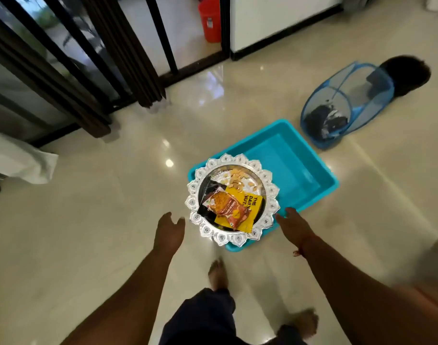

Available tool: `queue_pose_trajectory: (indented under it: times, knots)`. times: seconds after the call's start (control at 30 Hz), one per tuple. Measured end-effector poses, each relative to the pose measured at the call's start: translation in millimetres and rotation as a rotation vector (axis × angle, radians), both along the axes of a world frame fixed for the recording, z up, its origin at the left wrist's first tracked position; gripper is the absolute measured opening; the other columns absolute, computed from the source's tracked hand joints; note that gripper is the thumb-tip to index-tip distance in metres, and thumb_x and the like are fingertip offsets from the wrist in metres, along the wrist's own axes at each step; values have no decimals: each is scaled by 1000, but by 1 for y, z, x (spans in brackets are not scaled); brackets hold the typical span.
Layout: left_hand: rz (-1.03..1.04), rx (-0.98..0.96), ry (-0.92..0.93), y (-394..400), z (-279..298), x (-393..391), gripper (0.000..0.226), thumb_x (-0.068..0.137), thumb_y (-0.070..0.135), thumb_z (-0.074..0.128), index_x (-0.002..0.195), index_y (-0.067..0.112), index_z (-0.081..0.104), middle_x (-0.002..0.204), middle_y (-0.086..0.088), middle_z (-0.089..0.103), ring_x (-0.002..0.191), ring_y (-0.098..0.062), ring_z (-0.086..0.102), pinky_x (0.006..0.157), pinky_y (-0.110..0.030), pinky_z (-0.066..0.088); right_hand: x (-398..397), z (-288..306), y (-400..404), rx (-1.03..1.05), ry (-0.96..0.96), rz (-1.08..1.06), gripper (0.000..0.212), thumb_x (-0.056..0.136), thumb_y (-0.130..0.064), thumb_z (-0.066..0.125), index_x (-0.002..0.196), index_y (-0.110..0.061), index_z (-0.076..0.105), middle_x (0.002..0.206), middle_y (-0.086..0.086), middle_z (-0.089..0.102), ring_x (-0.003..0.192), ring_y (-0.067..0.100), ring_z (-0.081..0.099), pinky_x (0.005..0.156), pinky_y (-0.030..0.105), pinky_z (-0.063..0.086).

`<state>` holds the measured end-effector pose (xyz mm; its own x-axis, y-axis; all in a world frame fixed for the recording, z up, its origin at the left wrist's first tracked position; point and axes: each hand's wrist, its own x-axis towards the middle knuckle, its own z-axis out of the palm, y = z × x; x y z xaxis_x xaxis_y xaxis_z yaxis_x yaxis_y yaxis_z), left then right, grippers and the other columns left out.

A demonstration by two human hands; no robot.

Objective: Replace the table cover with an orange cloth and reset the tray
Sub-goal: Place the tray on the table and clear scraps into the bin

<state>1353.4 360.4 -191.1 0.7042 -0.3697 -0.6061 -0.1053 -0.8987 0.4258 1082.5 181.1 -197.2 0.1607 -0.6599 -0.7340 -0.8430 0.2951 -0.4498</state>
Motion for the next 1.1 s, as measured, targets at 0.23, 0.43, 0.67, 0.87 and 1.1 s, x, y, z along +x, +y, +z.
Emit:
queue_pose_trajectory:
  times: [0.23, 0.43, 0.67, 0.87, 1.1]
  knots:
    - [228, -126, 395, -35, -33, 30, 79, 77, 42, 64, 147, 17, 38, 144, -2, 50, 125, -23, 54, 109, -43, 42, 33, -51, 0, 125, -86, -359, 29, 89, -31, 60, 112, -14, 54, 117, 15, 60, 98, 30, 58, 90, 43, 51]
    - [421, -299, 509, -56, -23, 11, 12, 90, 4, 58, 89, 11, 68, 84, -13, 68, 71, -23, 64, 76, -36, 54, 33, -53, 9, 40, -274, -543, 20, 91, -16, 60, 111, -15, 61, 114, 13, 66, 103, 33, 65, 89, 49, 57]
    - [426, -435, 342, -82, 18, -28, 21, 79, 1, 48, 70, 12, 63, 74, -14, 58, 70, -24, 53, 63, -35, 43, -13, 8, 11, 5, -533, -717, 18, 97, -5, 54, 96, -22, 60, 96, 1, 71, 83, 17, 66, 65, 31, 58]
    - [357, -625, 398, -152, 83, -130, 26, 79, 3, 52, 66, 22, 63, 68, -2, 58, 68, -19, 51, 62, -31, 40, -120, 89, -6, -145, -720, -874, 16, 98, -5, 54, 101, -19, 63, 91, -5, 73, 78, 11, 66, 70, 31, 54]
    - [62, -762, 539, -252, 142, -332, 18, 73, 19, 61, 88, 25, 67, 94, -6, 70, 86, -25, 63, 81, -44, 51, -322, 181, -13, -457, -851, -1114, 19, 99, -4, 53, 109, -16, 63, 101, 3, 72, 80, 13, 66, 64, 30, 56]
